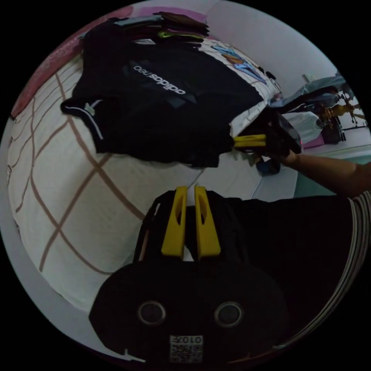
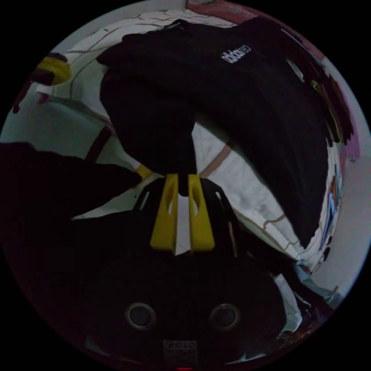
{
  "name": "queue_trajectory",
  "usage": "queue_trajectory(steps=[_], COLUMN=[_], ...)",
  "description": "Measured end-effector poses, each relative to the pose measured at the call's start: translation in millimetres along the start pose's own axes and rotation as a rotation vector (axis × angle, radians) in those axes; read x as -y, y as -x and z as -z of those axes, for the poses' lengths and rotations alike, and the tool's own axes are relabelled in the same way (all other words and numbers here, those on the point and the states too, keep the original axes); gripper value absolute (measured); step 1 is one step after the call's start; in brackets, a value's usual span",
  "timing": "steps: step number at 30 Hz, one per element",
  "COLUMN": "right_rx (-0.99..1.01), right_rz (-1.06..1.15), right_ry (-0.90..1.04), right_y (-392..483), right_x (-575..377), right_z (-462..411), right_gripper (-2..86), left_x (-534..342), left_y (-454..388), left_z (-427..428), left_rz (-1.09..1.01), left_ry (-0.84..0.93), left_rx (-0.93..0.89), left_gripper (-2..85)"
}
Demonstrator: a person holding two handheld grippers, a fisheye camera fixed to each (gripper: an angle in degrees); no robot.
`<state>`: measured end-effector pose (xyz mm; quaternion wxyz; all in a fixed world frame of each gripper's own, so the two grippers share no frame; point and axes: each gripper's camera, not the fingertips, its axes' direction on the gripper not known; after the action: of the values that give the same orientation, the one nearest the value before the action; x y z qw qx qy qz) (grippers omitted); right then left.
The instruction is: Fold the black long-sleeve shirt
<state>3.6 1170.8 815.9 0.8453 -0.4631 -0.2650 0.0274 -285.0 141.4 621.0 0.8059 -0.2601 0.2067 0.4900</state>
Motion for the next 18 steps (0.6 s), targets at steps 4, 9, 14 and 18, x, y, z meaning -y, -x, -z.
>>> queue_trajectory(steps=[4,9,14,18], right_rx=[0.335,0.719,0.973,1.138], right_rz=[0.016,0.1,0.111,0.139], right_ry=[0.007,-0.092,-0.209,-0.291], right_y=[-26,-51,-83,-108], right_x=[-21,-57,-80,-92], right_z=[12,43,63,77], right_gripper=[3.7,3.7,3.8,3.8], left_x=[5,5,4,8], left_y=[-27,-53,-100,-128], left_z=[-29,-67,-107,-132], left_rz=[-0.013,0.018,-0.039,-0.063], left_ry=[-0.001,-0.036,-0.008,-0.015], left_rx=[-0.036,-0.188,-0.117,-0.181], left_gripper=[7.7,11.4,14.6,16.1])
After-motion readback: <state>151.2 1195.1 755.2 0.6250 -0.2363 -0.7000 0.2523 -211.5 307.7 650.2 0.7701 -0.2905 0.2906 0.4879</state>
